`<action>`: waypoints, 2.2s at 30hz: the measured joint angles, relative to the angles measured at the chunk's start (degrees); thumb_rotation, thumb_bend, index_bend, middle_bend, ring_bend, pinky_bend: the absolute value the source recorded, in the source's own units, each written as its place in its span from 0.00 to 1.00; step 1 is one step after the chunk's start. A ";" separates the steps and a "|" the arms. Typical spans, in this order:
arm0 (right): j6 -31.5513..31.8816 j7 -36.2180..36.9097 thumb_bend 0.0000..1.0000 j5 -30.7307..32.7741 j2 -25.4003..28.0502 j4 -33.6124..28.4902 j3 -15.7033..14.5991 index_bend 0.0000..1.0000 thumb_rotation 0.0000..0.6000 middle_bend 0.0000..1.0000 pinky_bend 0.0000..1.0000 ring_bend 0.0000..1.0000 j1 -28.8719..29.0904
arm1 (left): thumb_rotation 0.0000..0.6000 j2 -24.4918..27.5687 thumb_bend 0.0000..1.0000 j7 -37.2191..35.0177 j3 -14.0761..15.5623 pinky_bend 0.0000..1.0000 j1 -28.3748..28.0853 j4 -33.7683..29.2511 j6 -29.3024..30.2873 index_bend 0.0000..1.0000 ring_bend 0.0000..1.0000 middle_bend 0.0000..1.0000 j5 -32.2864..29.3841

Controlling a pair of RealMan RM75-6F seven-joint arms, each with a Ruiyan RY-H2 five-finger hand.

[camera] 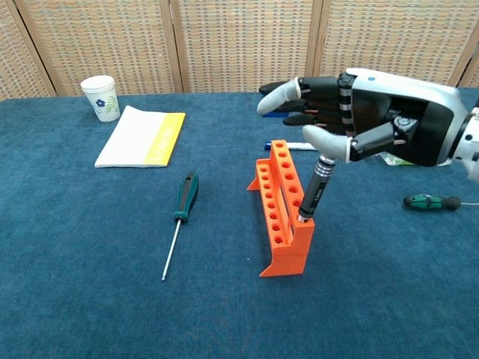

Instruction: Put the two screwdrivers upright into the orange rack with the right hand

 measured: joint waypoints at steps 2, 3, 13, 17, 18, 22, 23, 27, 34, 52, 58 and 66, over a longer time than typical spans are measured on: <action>0.13 -1.05 0.55 -0.06 1.53 -1.30 0.15 0.15 1.00 0.00 0.00 0.00 -0.01 | 1.00 0.03 0.00 -0.12 0.01 0.00 0.03 0.03 0.07 0.00 0.00 0.00 0.04; 0.17 -2.20 0.55 -0.24 2.91 -2.22 0.16 0.09 1.00 0.00 0.00 0.00 -0.02 | 1.00 0.03 0.00 -0.16 0.03 0.00 0.05 0.07 0.12 0.00 0.00 0.00 0.10; 1.03 -19.99 0.03 -3.45 10.92 -5.21 -1.46 0.00 1.00 0.00 0.00 0.00 -1.62 | 1.00 0.36 0.00 -0.23 0.47 0.00 0.19 -0.18 0.31 0.00 0.00 0.00 0.90; 1.61 -28.10 0.00 -3.84 13.99 -6.51 -2.16 0.00 1.00 0.00 0.00 0.00 -3.29 | 1.00 0.41 0.00 -0.06 0.62 0.00 0.21 -0.29 0.41 0.00 0.00 0.00 1.33; 1.67 -29.32 0.00 -3.73 14.75 -6.79 -2.29 0.00 1.00 0.00 0.00 0.00 -3.81 | 1.00 0.41 0.00 -0.06 0.65 0.00 0.21 -0.30 0.43 0.00 0.00 0.00 1.41; 0.95 -30.20 0.00 -2.05 14.47 -5.76 -1.98 0.00 1.00 0.00 0.00 0.00 -4.19 | 1.00 0.46 0.00 -0.24 0.63 0.00 0.24 -0.32 0.53 0.00 0.00 0.00 1.40; 0.69 -30.34 0.00 -1.59 14.11 -5.20 -1.81 0.00 1.00 0.00 0.00 0.00 -4.18 | 1.00 0.48 0.00 -0.28 0.60 0.00 0.23 -0.31 0.53 0.00 0.00 0.00 1.35; -0.95 -29.88 0.00 0.63 12.29 -3.22 -0.77 0.00 1.00 0.00 0.00 0.00 -3.81 | 1.00 0.53 0.00 -0.48 0.50 0.00 0.06 -0.22 0.11 0.00 0.00 0.00 0.95; -4.11 -29.06 0.00 2.77 9.95 -1.10 0.89 0.00 1.00 0.00 0.00 0.00 -2.15 | 1.00 0.54 0.00 -0.60 0.32 0.00 -0.05 -0.19 -0.11 0.00 0.00 0.00 0.42; -7.62 -30.79 0.00 5.35 6.85 -0.44 3.02 0.00 1.00 0.00 0.00 0.00 0.02 | 1.00 0.58 0.00 -0.82 0.22 0.00 -0.36 -0.08 -0.80 0.00 0.00 0.00 -0.11; -7.76 -30.83 0.00 5.58 6.38 -0.96 3.79 0.00 1.00 0.00 0.00 0.00 0.55 | 1.00 0.55 0.00 -0.68 0.23 0.00 -0.42 -0.13 -0.97 0.00 0.00 0.00 -0.14; -8.68 -31.72 0.00 6.75 5.43 -1.63 4.83 0.00 1.00 0.00 0.00 0.00 1.45 | 1.00 0.51 0.00 -0.57 0.14 0.00 -0.48 -0.16 -1.07 0.00 0.00 0.00 -0.45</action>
